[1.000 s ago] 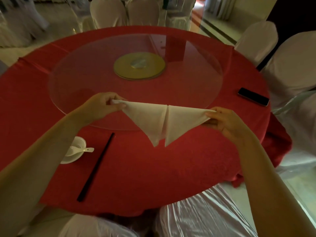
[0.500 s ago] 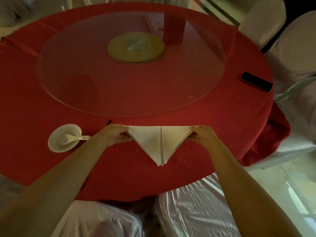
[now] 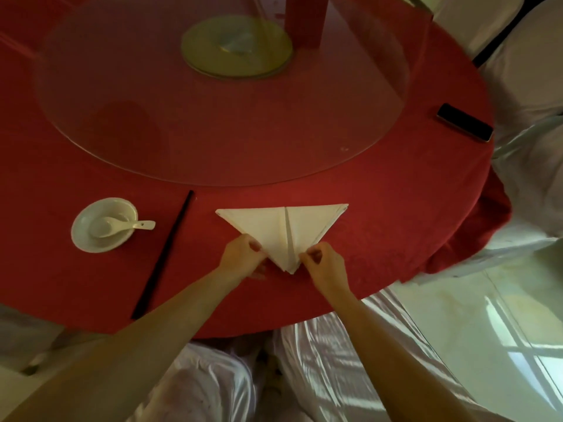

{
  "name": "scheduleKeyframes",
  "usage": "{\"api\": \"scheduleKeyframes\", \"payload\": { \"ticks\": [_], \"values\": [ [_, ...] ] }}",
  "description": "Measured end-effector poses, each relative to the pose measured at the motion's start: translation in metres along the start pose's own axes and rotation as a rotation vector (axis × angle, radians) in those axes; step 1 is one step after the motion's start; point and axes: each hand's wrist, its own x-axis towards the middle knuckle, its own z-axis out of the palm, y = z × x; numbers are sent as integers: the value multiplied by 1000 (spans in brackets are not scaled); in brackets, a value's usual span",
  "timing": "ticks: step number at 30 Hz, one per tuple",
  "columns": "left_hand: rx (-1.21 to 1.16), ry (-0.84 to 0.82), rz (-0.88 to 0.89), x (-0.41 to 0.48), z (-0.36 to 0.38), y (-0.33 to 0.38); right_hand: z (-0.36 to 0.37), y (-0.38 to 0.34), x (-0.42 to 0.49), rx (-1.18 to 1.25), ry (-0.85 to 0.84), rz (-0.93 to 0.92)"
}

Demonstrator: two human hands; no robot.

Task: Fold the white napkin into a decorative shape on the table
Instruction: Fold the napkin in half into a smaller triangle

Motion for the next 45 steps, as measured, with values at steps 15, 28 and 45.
{"api": "scheduleKeyframes", "payload": {
  "ticks": [15, 28, 45],
  "values": [
    [-224, 213, -116, -7, 40, -6, 16, -9, -7, 398, -178, 293],
    [412, 325, 345, -14, 45, -22, 6, 0, -13, 276, -169, 281],
    [714, 49, 917, 15, 35, -21, 10, -7, -17, 114, 20, 221]
  ]
}}
